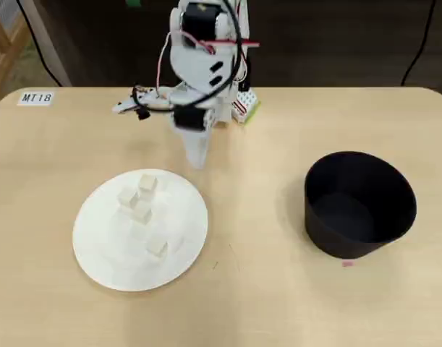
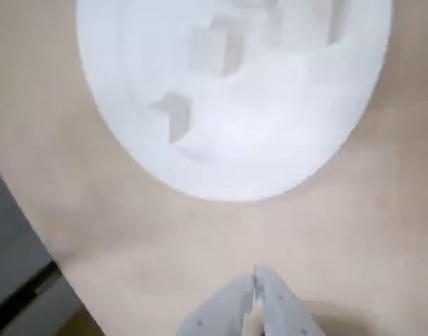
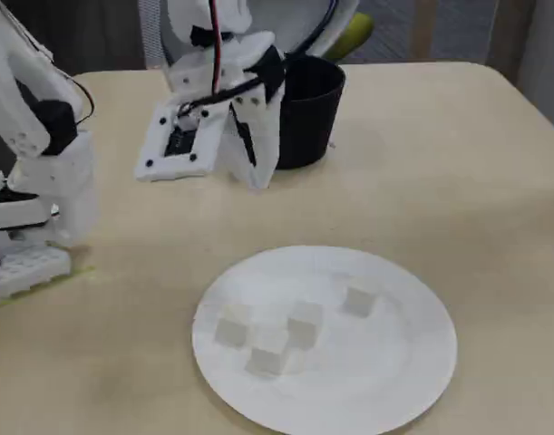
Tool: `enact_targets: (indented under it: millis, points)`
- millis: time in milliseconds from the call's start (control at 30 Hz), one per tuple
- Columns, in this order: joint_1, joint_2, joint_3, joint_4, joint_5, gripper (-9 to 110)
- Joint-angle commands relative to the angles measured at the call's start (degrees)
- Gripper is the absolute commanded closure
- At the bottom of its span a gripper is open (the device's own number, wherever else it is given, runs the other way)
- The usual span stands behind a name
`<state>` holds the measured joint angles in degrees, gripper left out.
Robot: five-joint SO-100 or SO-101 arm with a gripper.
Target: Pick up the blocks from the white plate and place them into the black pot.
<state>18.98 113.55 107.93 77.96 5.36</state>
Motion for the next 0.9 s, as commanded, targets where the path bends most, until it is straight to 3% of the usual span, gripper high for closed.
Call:
enact_targets:
  millis: [0, 300, 633, 800, 867]
  points:
    - [6.8, -4.8, -3.9, 1.0, -0.2, 104]
    - [15.6, -21.4, -16.9, 3.6, -12.7, 104]
    - [21.4, -28.6, -23.1, 7.8, -15.8, 104]
    - [20.4, -29.0, -22.6, 8.2, -18.1, 80]
    - [20.2, -30.1, -22.6, 7.7, -18.2, 77]
